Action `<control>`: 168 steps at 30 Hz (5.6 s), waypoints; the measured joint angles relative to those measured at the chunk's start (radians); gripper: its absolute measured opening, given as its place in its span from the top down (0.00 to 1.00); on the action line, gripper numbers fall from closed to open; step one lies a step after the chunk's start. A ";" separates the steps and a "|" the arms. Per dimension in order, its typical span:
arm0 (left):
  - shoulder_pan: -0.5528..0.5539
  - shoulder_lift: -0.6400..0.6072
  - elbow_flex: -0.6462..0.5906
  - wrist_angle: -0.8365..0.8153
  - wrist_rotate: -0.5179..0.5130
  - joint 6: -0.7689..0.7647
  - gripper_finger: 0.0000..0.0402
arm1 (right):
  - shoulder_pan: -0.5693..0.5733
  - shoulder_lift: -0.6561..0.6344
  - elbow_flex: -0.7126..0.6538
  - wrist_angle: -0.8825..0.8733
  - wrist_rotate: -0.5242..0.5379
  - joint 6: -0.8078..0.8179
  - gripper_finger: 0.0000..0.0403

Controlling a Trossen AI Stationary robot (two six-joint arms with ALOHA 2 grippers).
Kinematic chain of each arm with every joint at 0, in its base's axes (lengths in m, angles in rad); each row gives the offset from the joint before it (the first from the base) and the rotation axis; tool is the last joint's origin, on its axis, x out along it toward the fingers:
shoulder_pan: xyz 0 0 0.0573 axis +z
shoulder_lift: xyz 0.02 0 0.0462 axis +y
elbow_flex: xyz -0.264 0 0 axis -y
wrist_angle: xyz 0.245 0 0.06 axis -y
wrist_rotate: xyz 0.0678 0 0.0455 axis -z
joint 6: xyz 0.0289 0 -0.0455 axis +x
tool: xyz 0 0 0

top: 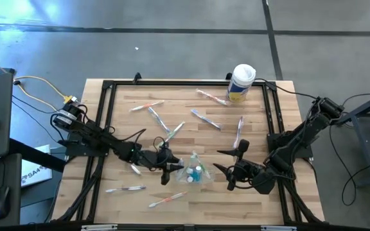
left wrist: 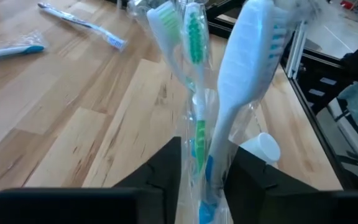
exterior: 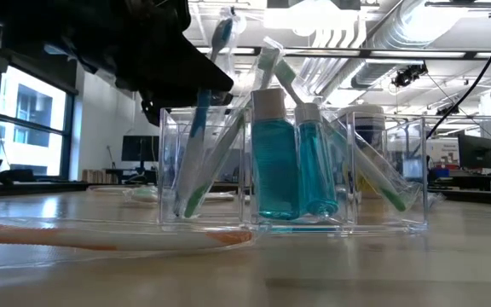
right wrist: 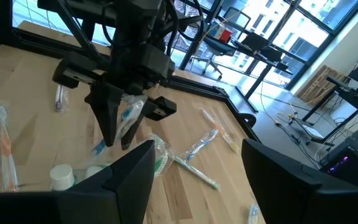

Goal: Pick & Place toothbrushing station
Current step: Put the bottom blue toothbrush into the transparent organizer, then put the top purple toothbrush into the transparent organizer

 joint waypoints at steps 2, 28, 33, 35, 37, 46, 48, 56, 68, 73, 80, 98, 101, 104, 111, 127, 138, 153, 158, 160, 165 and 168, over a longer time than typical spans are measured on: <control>0.000 0.000 0.000 0.000 -0.002 0.000 0.73 | 0.000 0.000 0.000 0.000 0.000 0.000 0.42; 0.000 0.000 0.000 0.022 0.014 0.024 0.64 | 0.001 0.000 0.000 -0.008 -0.002 0.000 0.42; 0.000 0.000 0.000 0.021 0.014 0.016 0.64 | 0.001 0.000 0.000 -0.014 -0.003 0.000 0.42; 0.000 0.000 0.000 0.020 0.013 0.016 0.64 | 0.001 0.000 0.000 -0.014 -0.003 0.000 0.42; 0.000 0.000 0.000 0.021 0.013 0.016 0.64 | 0.001 0.000 0.000 -0.014 -0.003 0.000 0.42; 0.000 0.000 0.000 0.025 0.004 0.039 0.64 | 0.001 0.000 0.000 -0.016 -0.003 0.000 0.42; 0.000 0.000 0.000 0.026 0.002 0.042 0.64 | 0.001 0.000 0.000 -0.017 -0.003 0.001 0.42; 0.000 0.000 0.000 0.025 -0.011 0.063 0.52 | 0.001 0.000 0.000 -0.026 -0.004 0.001 0.42; 0.000 -0.001 0.000 0.077 -0.015 0.069 0.29 | 0.001 0.000 0.000 -0.029 -0.004 0.001 0.42; 0.000 -0.006 0.000 0.143 -0.015 0.176 0.29 | 0.001 0.000 0.000 -0.030 -0.004 -0.005 0.42; 0.000 -0.055 0.000 0.152 -0.014 0.232 0.29 | 0.002 0.000 0.000 -0.030 0.000 -0.009 0.42; -0.017 -0.255 0.000 0.057 0.097 0.377 0.29 | 0.066 -0.317 0.000 -0.566 -0.217 0.289 0.42; -0.037 -0.313 0.001 0.020 0.081 0.420 0.29 | 0.024 -0.382 0.000 -0.806 -0.333 0.570 0.42; -0.056 -0.372 0.001 -0.025 0.027 0.457 0.29 | -0.034 -0.403 -0.001 -0.988 -0.337 0.816 0.42; -0.068 -0.481 0.001 -0.234 -0.237 0.464 0.29 | -0.193 -0.395 -0.001 -1.107 -0.354 1.060 0.42; -0.066 -0.513 0.001 -0.445 -0.402 0.434 0.29 | -0.820 -0.191 0.000 -1.007 -0.700 0.606 0.42; -0.066 -0.513 0.001 -0.521 -0.399 0.374 0.29 | -0.910 -0.084 0.000 -0.980 -1.053 0.253 0.42; -0.066 -0.513 0.001 -0.547 -0.365 0.321 0.29 | -0.910 -0.082 0.000 -1.133 -0.851 0.001 0.43; -0.066 -0.513 0.001 -0.547 -0.365 0.321 0.29 | -0.909 -0.072 0.000 -1.129 -0.897 -0.167 0.43; -0.066 -0.512 0.001 -0.547 -0.365 0.321 0.29 | -0.916 -0.052 -0.001 -1.130 -0.892 -0.218 0.43; -0.066 -0.512 0.001 -0.550 -0.364 0.321 0.29 | -0.931 0.006 -0.031 -1.089 -0.892 -0.300 0.43; -0.066 -0.512 0.001 -0.550 -0.361 0.321 0.29 | -0.926 0.051 -0.058 -1.056 -0.879 -0.363 0.43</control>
